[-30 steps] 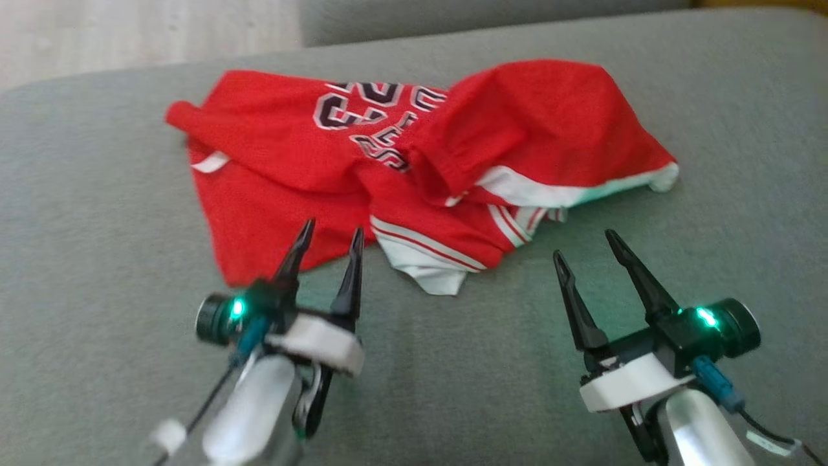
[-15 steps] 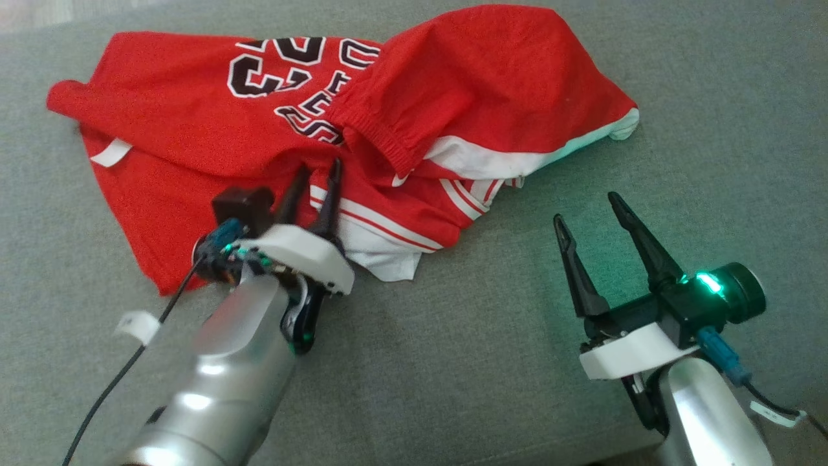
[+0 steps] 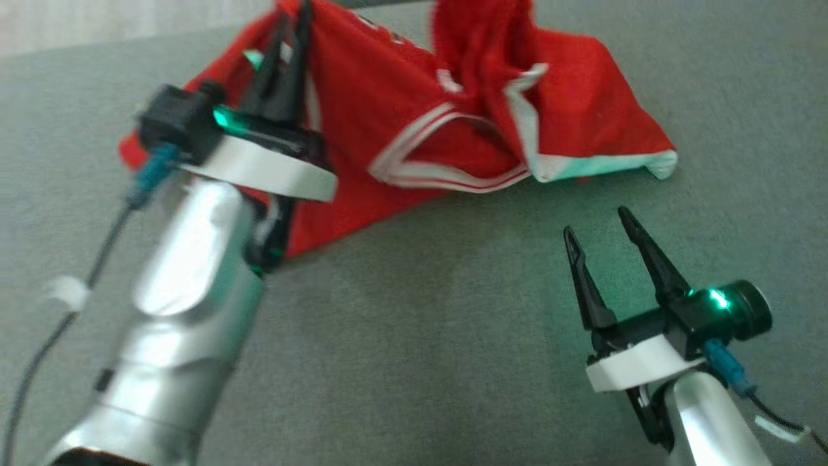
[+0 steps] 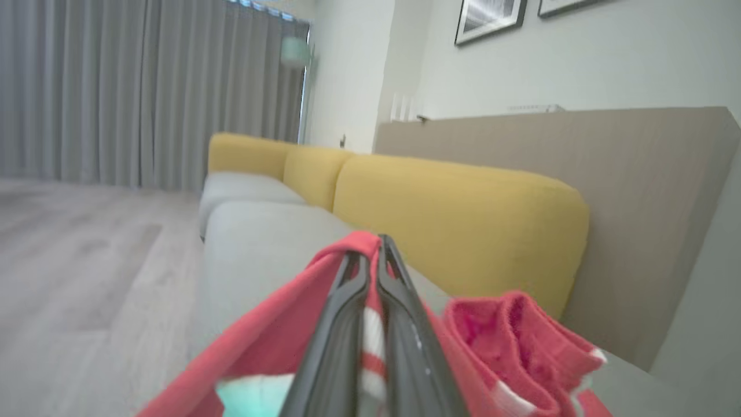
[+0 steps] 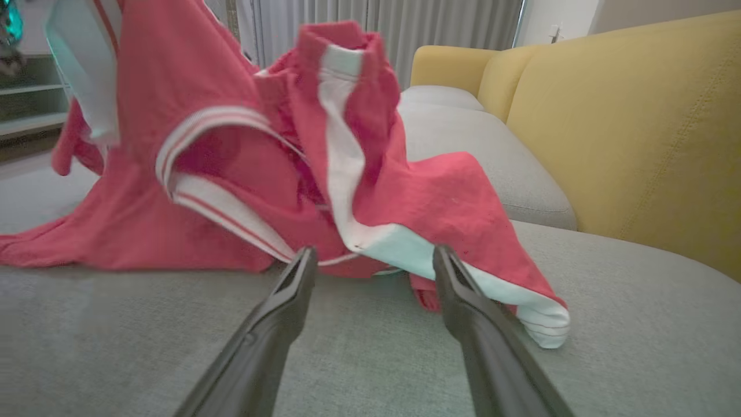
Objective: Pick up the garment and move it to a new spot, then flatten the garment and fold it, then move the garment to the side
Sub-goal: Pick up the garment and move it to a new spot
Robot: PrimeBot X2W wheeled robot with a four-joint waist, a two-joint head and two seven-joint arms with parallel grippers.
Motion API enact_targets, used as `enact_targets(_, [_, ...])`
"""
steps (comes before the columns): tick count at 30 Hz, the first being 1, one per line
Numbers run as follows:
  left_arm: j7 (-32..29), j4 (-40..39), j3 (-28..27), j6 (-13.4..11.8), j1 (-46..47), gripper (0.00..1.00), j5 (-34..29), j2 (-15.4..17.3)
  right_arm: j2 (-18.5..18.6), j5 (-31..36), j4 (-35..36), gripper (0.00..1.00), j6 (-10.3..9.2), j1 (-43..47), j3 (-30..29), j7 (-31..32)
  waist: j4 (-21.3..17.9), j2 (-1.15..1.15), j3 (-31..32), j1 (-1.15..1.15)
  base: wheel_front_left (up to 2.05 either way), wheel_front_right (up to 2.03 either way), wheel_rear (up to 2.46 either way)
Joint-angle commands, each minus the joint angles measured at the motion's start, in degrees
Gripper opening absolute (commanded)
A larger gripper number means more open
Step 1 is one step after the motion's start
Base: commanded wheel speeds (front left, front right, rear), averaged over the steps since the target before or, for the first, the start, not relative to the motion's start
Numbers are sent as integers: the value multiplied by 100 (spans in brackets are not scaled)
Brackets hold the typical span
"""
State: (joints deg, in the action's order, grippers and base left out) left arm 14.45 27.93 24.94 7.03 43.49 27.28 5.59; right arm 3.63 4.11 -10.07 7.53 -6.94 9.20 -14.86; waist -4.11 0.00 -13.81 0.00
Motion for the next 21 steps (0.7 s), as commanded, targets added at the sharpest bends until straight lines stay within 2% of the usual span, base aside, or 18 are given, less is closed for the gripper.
enact_targets(1, [53,-419,-327,-22,316,0,-139,321,-41,14,153,100,-4,32,119,-14,231,0,228,0,0,0,0])
enact_targets(4, [54,-879,-630,-59,397,0,-319,651,-47,14,146,100,-4,99,110,-14,379,0,353,0,0,0,0])
enact_targets(7, [54,-1202,-973,-205,414,0,-456,1043,-52,12,144,100,-4,164,113,-14,537,0,437,0,0,0,0])
enact_targets(14, [28,-1636,-1710,-399,348,0,-414,1866,-23,41,138,100,-4,336,56,-14,1000,0,514,0,0,0,0])
enact_targets(17, [-4,-1724,-1936,-460,335,0,-371,2114,33,55,136,100,-4,370,59,-14,1223,0,485,0,0,0,0])
enact_targets(21, [-89,-1683,-2075,-519,292,0,-335,2290,113,73,133,100,-4,362,88,-14,1489,0,428,0,0,0,0])
